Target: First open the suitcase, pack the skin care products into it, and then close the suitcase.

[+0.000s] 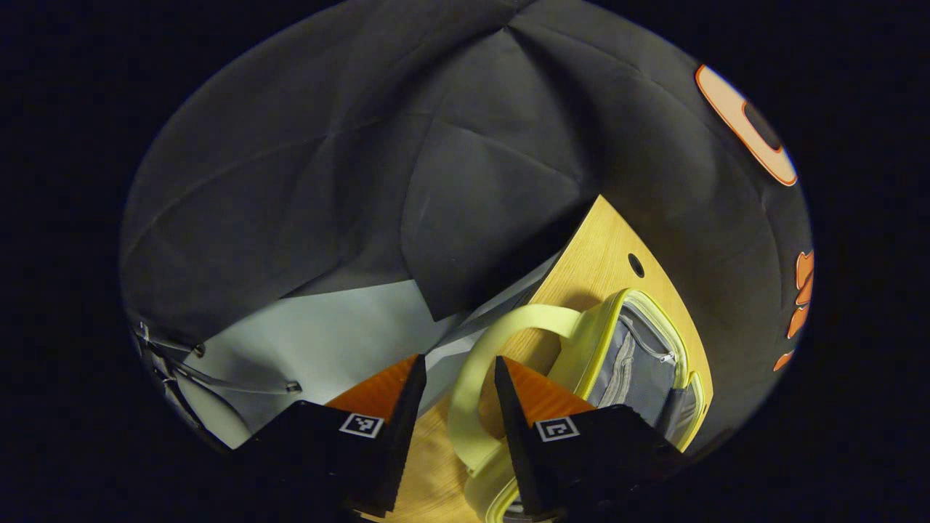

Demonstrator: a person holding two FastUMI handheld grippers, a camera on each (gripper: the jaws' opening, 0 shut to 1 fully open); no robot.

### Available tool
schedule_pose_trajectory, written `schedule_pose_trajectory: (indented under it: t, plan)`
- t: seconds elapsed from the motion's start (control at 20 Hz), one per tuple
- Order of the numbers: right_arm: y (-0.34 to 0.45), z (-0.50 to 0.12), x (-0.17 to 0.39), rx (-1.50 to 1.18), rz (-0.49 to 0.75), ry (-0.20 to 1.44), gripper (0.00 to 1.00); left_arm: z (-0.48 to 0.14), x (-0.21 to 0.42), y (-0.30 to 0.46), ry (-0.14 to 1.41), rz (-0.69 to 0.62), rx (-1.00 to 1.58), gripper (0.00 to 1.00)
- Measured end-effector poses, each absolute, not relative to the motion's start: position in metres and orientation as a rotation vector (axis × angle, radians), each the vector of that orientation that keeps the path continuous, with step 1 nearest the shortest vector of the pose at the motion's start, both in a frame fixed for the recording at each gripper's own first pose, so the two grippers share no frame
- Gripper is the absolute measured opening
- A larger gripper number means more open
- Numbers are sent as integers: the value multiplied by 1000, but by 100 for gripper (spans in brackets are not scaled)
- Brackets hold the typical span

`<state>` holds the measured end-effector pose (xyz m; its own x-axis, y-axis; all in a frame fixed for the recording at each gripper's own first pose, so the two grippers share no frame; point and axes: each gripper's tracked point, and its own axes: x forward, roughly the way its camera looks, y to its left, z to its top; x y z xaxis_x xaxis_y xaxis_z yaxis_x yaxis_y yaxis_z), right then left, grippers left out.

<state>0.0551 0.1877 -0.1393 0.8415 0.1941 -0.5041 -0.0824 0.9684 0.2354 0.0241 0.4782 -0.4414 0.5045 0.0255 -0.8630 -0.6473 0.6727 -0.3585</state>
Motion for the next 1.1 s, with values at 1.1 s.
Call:
schedule_pose_trajectory:
  t: [1.1]
  plan:
    - [127, -91, 54, 181, 168, 378, 82, -282, 35, 434, 727, 296, -355, 8]
